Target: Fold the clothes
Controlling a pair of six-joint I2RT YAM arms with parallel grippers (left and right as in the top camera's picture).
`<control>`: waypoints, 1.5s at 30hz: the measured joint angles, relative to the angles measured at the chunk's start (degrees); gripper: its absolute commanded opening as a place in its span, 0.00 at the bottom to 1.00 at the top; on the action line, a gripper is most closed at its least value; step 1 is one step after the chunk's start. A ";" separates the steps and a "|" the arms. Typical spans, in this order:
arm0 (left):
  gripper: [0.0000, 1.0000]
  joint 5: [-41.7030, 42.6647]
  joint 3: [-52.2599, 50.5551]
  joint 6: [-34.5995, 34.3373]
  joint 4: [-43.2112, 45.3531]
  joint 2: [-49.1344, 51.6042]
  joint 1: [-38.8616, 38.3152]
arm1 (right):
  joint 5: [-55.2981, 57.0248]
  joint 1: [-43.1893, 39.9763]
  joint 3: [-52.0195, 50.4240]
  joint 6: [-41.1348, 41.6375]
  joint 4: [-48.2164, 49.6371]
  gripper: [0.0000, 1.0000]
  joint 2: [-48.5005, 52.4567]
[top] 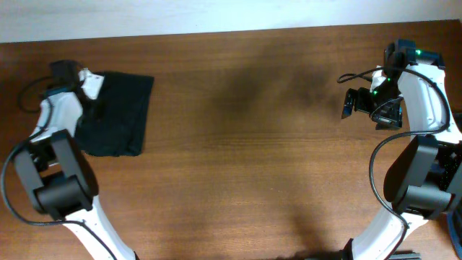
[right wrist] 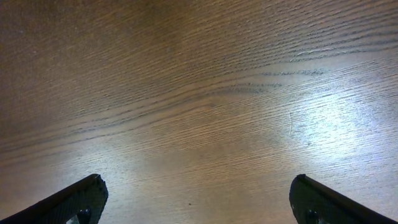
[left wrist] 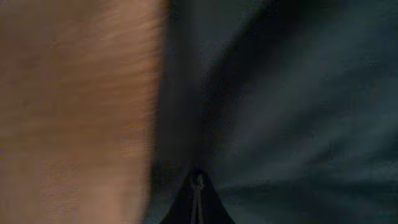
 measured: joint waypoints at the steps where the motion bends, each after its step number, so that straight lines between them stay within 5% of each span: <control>1: 0.00 0.02 0.00 0.20 0.22 0.31 1.11 | 0.00 0.00 0.00 -0.02 0.00 0.99 0.02; 9: 0.00 3.21 2.05 -0.90 -1.49 1.88 5.88 | 0.00 0.00 0.00 -0.02 0.00 0.99 0.00; 22: 0.00 10.43 6.19 -1.92 -12.72 0.66 0.17 | 0.00 0.00 0.00 -0.02 0.00 0.99 0.00; 35: 0.00 12.46 0.31 -2.08 -6.40 0.83 -6.03 | 0.00 0.00 0.00 -0.02 0.00 0.99 -0.09; 45: 0.00 6.34 1.53 -0.81 0.61 3.45 -6.01 | 0.00 0.00 0.00 -0.02 0.00 0.99 -0.09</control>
